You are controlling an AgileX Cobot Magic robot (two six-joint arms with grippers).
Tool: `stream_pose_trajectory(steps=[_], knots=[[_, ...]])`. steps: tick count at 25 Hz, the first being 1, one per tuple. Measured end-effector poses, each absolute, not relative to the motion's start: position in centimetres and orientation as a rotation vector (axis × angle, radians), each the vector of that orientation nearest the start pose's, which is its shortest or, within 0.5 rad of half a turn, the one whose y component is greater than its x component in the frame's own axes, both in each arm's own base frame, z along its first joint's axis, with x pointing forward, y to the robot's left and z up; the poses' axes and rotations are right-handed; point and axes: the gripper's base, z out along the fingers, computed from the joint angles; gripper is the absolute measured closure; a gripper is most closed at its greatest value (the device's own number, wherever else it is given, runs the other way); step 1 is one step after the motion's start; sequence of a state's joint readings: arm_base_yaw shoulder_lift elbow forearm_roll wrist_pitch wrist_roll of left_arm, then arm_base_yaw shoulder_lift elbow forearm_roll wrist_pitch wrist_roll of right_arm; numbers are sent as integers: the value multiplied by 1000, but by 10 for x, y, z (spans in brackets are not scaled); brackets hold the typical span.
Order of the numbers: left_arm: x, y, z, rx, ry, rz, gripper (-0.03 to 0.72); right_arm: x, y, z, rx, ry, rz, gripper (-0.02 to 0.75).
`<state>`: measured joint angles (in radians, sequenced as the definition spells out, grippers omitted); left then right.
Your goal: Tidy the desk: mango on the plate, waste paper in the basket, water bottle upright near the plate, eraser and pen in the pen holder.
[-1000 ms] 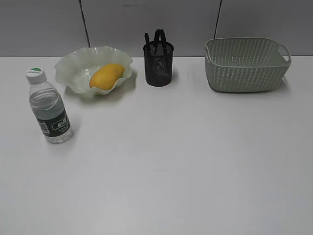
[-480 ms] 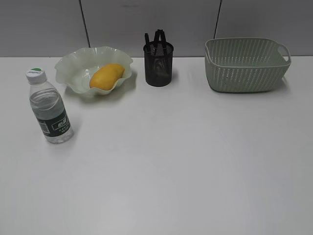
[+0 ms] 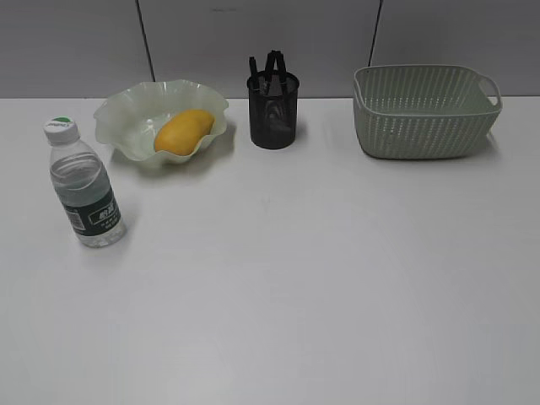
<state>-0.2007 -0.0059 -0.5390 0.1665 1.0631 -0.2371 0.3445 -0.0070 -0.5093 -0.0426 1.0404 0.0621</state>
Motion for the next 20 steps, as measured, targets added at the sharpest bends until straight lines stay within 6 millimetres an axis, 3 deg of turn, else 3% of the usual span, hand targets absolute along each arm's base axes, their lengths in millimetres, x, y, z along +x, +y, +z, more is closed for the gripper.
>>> stream_pose_trajectory(steps=[7,20], knots=[[-10,14,289,-182,1983,2,401,-6,-5,282,-139,2004,118,459],[-11,14,289,-190,1982,7,450,-5,-5,282,-133,2003,115,460]])
